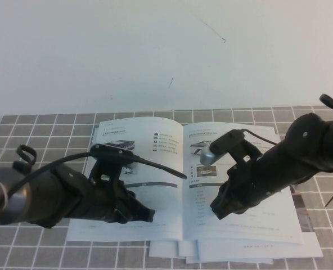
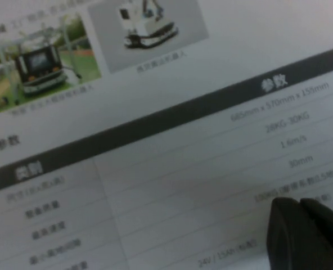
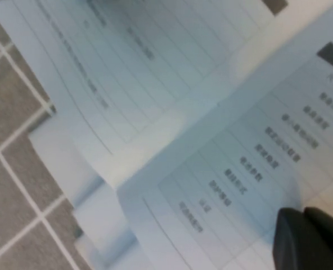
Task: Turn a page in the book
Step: Open the closed book
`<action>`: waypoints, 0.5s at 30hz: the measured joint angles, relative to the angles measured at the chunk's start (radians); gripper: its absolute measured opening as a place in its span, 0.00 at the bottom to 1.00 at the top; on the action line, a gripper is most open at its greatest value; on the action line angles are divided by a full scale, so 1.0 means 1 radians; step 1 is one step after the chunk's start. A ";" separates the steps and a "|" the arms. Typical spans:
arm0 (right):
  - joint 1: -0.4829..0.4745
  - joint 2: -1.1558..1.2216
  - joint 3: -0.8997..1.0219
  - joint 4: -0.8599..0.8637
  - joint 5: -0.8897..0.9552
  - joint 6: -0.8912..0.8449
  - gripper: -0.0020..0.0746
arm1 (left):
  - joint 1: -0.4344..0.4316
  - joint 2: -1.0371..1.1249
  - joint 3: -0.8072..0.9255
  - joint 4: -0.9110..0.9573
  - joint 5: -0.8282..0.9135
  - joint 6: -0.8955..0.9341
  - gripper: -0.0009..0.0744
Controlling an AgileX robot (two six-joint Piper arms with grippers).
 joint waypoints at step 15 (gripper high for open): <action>0.004 0.047 -0.017 -0.181 0.171 0.150 0.02 | -0.131 0.029 -0.011 -0.037 0.045 0.000 0.01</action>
